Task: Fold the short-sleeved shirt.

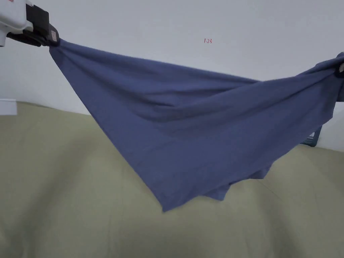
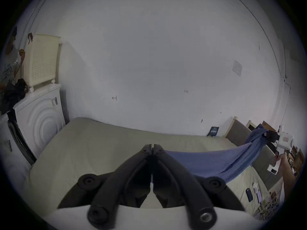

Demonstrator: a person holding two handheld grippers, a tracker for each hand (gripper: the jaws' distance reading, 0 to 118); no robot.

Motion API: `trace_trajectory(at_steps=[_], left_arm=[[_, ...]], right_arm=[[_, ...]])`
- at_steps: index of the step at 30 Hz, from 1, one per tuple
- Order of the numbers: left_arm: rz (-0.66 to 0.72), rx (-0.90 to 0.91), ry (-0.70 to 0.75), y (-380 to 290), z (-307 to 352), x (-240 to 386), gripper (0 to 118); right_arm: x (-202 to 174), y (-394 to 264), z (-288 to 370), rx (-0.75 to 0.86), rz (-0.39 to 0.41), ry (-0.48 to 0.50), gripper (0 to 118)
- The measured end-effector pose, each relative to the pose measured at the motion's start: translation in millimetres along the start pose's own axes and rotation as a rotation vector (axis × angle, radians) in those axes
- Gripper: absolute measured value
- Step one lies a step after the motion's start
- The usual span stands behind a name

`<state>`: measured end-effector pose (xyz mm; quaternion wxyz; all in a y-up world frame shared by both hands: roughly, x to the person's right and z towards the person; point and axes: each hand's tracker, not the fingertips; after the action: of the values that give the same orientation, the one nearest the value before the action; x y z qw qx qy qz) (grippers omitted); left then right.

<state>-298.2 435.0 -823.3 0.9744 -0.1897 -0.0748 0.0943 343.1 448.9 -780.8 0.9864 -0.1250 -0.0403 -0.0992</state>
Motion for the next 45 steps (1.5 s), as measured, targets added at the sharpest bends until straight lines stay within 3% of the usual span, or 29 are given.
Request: trace_trajectory(at_steps=[13, 17, 22, 34, 39, 45], left_arm=[[0.045, 0.002, 0.002, -24, -14, -16, 0], [0.089, -0.052, -0.015, -68, -19, -29, 0], [0.131, -0.140, -0.021, -132, -16, -44, 0], [0.284, -0.365, -0.034, -309, 53, -86, 0], [0.379, -0.423, -0.019, -358, 84, -96, 0], [0.387, -0.462, 0.014, -388, 108, -95, 0]], right_arm=[[14, -23, -22, -0.019, -0.007, 0.040, 7], [23, -63, -26, -0.080, -0.006, 0.051, 7], [41, -122, -20, -0.161, -0.059, 0.059, 7], [85, -278, 39, -0.431, -0.100, 0.002, 7], [97, -319, 69, -0.512, -0.068, 0.019, 7], [108, -356, 90, -0.584, -0.046, 0.029, 7]])
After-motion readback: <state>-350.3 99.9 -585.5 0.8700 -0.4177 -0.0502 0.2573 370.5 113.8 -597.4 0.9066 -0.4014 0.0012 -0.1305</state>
